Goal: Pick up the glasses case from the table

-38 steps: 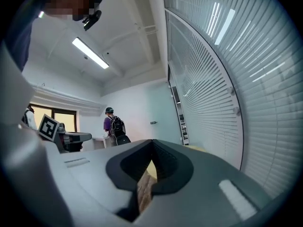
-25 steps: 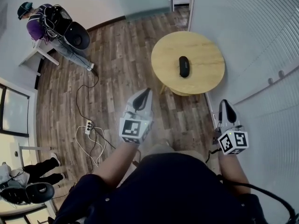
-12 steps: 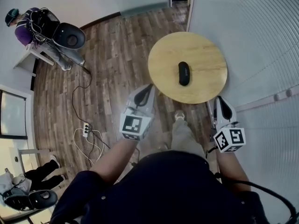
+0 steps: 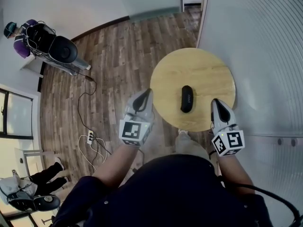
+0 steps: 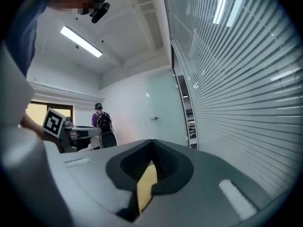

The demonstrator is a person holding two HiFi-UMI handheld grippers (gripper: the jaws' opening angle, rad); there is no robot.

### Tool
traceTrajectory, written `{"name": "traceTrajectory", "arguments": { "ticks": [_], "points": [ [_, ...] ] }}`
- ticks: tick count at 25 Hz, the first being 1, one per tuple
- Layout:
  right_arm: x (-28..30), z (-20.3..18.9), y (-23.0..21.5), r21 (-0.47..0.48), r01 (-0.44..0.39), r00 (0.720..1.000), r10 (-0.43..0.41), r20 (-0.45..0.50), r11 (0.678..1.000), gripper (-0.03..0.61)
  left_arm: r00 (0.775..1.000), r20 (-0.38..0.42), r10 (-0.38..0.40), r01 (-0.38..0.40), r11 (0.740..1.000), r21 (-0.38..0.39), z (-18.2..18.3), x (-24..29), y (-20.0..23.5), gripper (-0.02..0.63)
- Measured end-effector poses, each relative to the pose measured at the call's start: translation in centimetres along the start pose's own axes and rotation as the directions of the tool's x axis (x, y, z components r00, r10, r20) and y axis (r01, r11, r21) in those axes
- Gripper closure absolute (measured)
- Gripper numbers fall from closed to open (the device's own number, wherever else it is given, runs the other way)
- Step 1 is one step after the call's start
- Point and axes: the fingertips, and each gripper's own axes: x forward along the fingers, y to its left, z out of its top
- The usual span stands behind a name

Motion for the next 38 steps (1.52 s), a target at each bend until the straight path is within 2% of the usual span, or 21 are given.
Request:
{"name": "traceTrajectory", "arguments": {
  "ticks": [6, 11, 16, 21, 27, 32, 36, 38],
  "points": [
    [5.2, -0.1, -5.6, 0.021, -0.031, 0.998, 0.032, -0.053, 0.999, 0.569, 0.997, -0.053, 0.057, -0.058, 0.998, -0.017, -0.1, 7.2, 0.4, 0.609],
    [9.1, -1.2, -5.8, 0.027, -0.060, 0.992, 0.062, -0.114, 0.998, 0.569, 0.993, -0.093, 0.066, -0.067, 0.998, -0.006, 0.8, 10.7, 1.3, 0.609],
    [10.9, -3.7, -6.0, 0.027, -0.037, 0.992, 0.040, -0.118, 0.999, 0.571, 0.992, -0.129, 0.013, -0.012, 1.000, 0.008, -2.1, 12.3, 0.0, 0.609],
    [13.2, -7.5, -5.9, -0.010, -0.014, 0.984, 0.012, -0.178, 1.000, 0.569, 0.987, -0.159, -0.037, 0.033, 0.999, -0.029, -6.4, 14.3, 0.0, 0.609],
    [15.6, -12.8, -5.8, 0.023, 0.026, 0.965, -0.019, -0.262, 0.999, 0.569, 0.983, -0.160, -0.092, 0.083, 0.995, -0.061, -9.9, 17.4, 0.0, 0.609],
    [16.6, -17.5, -5.4, 0.027, 0.047, 0.948, -0.036, -0.317, 0.999, 0.569, 0.963, -0.200, -0.179, 0.179, 0.984, -0.017, -13.8, 18.5, -1.1, 0.609],
    [16.8, -21.2, -6.2, 0.003, 0.099, 0.916, -0.090, -0.391, 0.995, 0.566, 0.952, -0.220, -0.211, 0.214, 0.977, -0.010, -16.1, 20.1, -1.2, 0.609],
    [17.0, -23.4, -6.1, 0.002, 0.111, 0.897, -0.099, -0.430, 0.994, 0.453, 0.948, -0.222, -0.227, 0.234, 0.972, 0.009, -17.2, 20.5, -1.3, 0.609]
  ]
}}
